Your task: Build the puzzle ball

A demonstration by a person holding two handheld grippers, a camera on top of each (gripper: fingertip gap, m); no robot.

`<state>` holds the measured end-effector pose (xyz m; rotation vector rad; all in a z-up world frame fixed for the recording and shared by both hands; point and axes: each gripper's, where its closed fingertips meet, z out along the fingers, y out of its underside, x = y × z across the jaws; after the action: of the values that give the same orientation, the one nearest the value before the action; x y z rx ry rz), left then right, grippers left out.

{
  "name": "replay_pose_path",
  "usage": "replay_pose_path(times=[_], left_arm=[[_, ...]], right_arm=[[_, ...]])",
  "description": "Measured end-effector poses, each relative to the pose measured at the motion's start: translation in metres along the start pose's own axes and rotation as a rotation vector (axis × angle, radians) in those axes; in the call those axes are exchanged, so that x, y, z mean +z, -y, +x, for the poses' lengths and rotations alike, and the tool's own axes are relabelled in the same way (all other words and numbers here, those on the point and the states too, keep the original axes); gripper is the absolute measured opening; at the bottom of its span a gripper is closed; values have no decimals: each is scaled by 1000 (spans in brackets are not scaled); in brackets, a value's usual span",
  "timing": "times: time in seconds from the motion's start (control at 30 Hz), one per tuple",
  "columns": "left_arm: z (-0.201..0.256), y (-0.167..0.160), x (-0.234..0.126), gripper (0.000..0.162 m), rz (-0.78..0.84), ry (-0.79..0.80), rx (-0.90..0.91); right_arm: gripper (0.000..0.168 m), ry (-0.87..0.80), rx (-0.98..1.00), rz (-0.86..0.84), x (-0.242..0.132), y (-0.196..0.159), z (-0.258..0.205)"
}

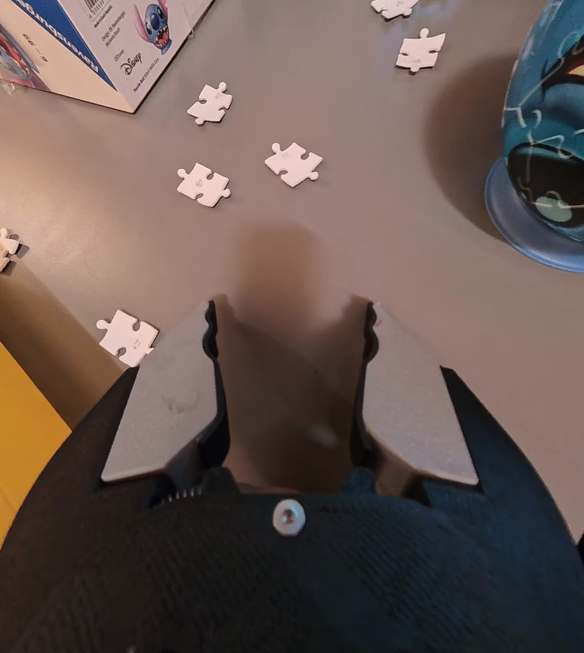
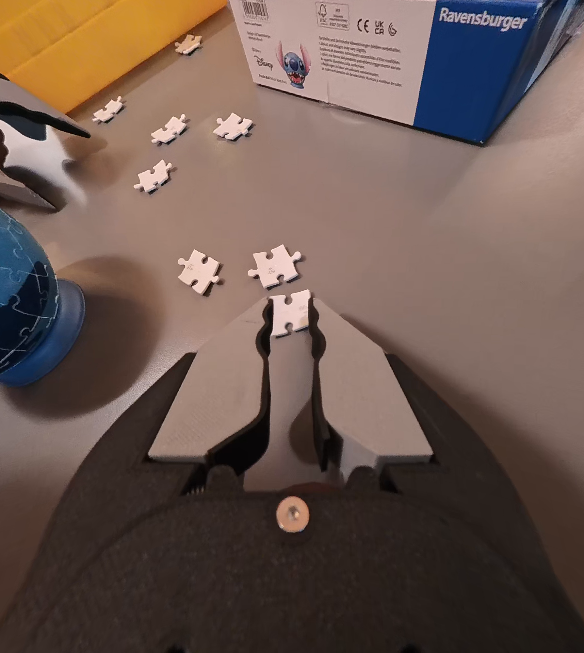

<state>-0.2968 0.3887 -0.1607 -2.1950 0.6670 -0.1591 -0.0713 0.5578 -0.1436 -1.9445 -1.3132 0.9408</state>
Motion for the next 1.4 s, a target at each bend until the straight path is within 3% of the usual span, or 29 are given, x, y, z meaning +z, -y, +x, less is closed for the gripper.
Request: replay_pose_path(times=[0.4, 0.5, 0.63, 0.83, 0.93, 1.13, 1.17, 1.2, 1.3, 1.4], left_arm=[[3, 0, 0, 82, 0, -17, 5], [4, 1, 1, 81, -2, -27, 4], [12, 9, 8, 81, 5, -63, 9], [24, 19, 21, 80, -7, -113, 27], [22, 25, 24, 78, 7, -121, 13], [11, 62, 28, 71, 74, -171, -33], [9, 74, 27, 69, 88, -175, -31], [9, 88, 26, 67, 108, -191, -25], [21, 132, 27, 60, 148, -291, -10], [28, 149, 52, 60, 50, -312, 58]], right_arm=[[24, 104, -105, 21, 2, 6, -27], [19, 164, -111, -6, 11, 2, -42], [27, 193, -151, -49, 29, 6, -60], [36, 100, -311, -156, 50, -6, -60], [24, 87, -341, -158, 51, -6, -61], [17, 71, -436, -146, 51, -3, -67], [17, 78, -439, -135, 49, 0, -69], [0, 90, -439, -116, 46, 3, -72], [0, 102, -436, -46, 36, 16, -77], [0, 66, -432, -57, 35, 14, -69]])
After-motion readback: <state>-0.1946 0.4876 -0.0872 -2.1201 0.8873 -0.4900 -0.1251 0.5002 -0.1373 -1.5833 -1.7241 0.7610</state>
